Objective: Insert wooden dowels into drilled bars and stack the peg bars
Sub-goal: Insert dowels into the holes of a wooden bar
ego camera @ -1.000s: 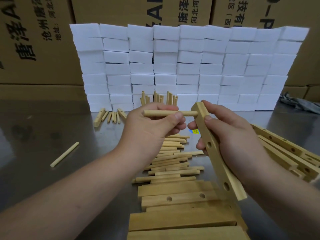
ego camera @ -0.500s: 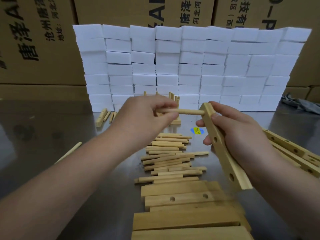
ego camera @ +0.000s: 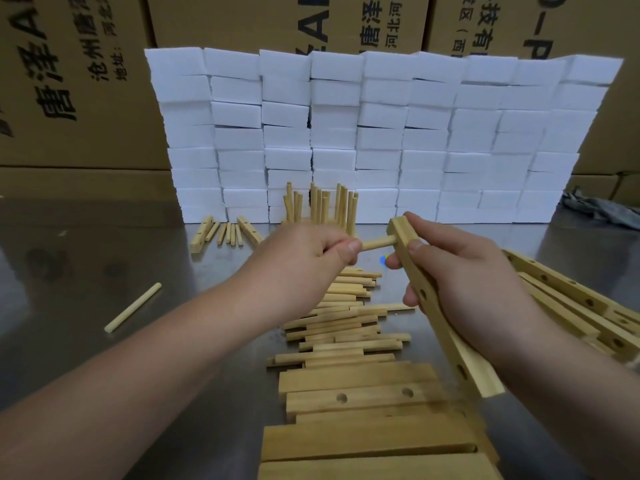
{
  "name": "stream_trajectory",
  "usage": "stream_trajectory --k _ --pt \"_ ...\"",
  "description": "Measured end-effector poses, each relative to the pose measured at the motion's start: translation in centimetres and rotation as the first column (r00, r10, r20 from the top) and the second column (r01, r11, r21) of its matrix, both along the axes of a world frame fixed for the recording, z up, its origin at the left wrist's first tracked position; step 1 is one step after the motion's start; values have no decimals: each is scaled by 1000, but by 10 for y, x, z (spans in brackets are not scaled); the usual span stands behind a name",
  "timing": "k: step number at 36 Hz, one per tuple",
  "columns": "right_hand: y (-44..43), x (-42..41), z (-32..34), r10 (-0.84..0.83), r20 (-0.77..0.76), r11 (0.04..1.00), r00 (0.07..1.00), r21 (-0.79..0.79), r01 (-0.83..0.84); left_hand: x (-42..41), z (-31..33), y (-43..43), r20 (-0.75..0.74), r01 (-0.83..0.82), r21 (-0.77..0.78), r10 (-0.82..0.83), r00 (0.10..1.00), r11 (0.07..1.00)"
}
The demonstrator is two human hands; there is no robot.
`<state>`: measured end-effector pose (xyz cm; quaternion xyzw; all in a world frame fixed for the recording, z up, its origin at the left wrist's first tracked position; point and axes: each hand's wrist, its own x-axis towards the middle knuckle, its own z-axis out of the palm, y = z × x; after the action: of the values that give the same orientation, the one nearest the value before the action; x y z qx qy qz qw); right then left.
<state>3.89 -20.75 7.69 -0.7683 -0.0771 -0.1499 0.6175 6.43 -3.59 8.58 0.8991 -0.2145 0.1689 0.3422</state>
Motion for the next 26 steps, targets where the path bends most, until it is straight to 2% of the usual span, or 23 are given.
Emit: stream_trajectory --k 5,9,13,16,18,20,22,24,26 --pt "0 3 3 47 -48 997 998 57 -45 4 1 0 -53 0 -122 -7 999 993" --pt "3 2 4 187 -207 969 960 197 -146 9 8 7 15 -72 -226 77 997 971" --pt "4 1 1 109 -144 993 984 -18 -113 17 16 19 91 -150 -303 186 978 941" --pt "3 5 1 23 -87 999 996 -23 -25 21 12 19 45 -187 -330 213 976 925" --pt "0 9 0 -44 -98 998 994 44 49 25 6 19 -5 -214 -338 226 974 916" --pt "-4 14 2 -79 -135 982 988 158 100 28 -1 20 -30 -240 -249 241 970 938" --pt "-8 17 4 -89 -178 956 980 260 134 32 -10 20 -21 -250 12 250 968 968" --pt "-9 18 4 -70 -208 932 976 336 138 35 -22 16 -69 -211 303 242 968 929" --pt "-7 19 2 -46 -210 921 977 369 123 37 -34 13 -133 -162 465 250 959 870"
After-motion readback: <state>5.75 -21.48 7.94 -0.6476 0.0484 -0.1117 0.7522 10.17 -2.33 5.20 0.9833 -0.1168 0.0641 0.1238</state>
